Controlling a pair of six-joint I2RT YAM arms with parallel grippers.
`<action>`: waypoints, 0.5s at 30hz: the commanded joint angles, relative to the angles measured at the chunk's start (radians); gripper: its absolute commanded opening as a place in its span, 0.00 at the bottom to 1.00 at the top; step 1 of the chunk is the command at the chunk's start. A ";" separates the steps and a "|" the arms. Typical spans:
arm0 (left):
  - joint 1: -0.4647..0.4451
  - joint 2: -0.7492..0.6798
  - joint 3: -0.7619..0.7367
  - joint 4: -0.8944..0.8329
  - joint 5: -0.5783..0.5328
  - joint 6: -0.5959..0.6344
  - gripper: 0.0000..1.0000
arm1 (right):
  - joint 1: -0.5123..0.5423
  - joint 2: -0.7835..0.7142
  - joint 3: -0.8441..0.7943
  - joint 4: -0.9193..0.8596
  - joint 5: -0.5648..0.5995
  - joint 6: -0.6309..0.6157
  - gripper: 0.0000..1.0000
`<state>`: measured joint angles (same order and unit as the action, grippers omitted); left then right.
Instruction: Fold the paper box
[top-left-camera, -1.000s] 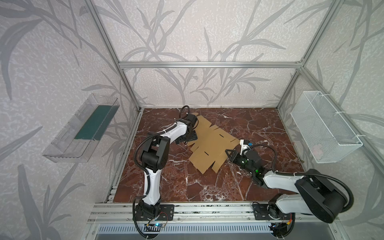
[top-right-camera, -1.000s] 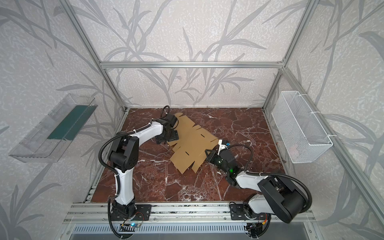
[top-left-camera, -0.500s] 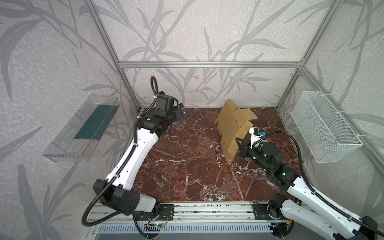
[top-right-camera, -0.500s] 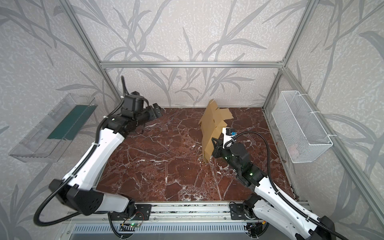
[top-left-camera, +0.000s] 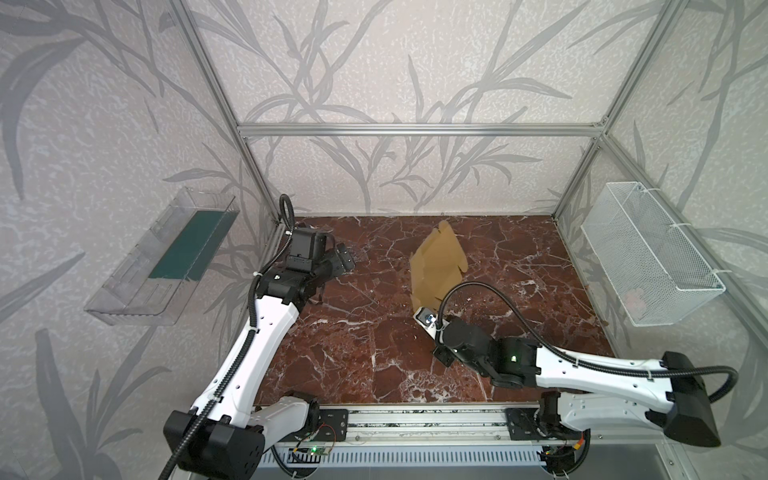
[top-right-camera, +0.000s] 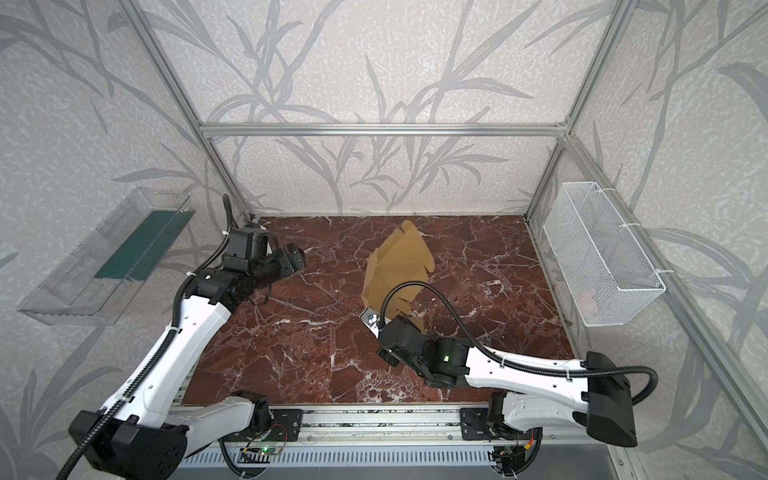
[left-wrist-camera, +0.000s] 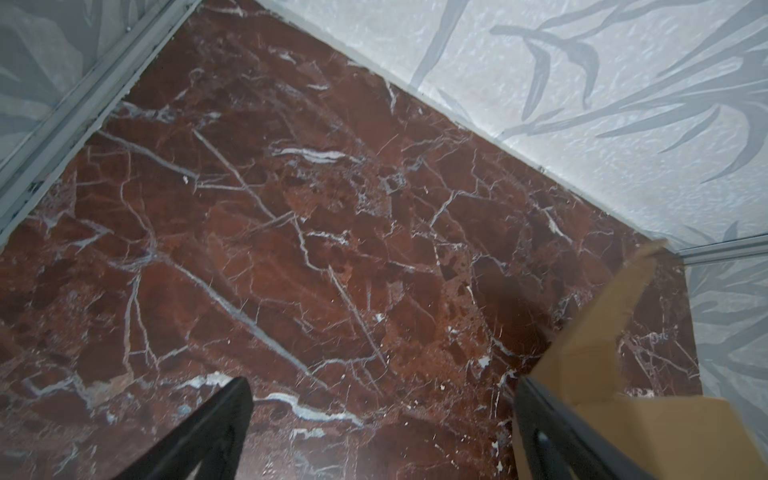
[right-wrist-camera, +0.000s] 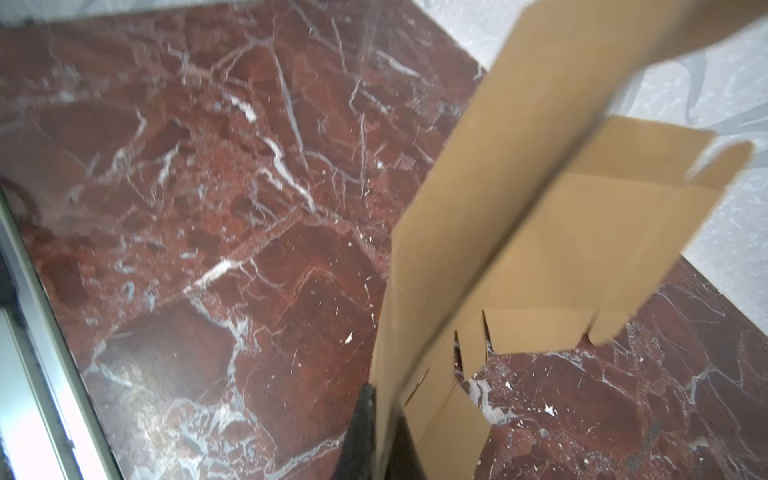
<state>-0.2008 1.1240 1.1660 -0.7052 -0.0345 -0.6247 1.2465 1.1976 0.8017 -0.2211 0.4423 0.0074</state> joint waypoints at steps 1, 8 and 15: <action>0.015 -0.071 -0.055 -0.023 -0.007 -0.006 0.99 | 0.061 0.044 0.030 -0.042 0.065 -0.025 0.02; 0.043 -0.138 -0.182 -0.018 0.022 -0.024 0.99 | 0.132 0.174 0.062 -0.123 0.060 0.039 0.15; 0.044 -0.189 -0.278 0.011 0.065 -0.067 0.99 | 0.146 0.110 0.019 -0.157 0.042 0.128 0.35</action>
<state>-0.1619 0.9634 0.9142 -0.7029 0.0029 -0.6579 1.3842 1.3666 0.8333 -0.3416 0.4767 0.0769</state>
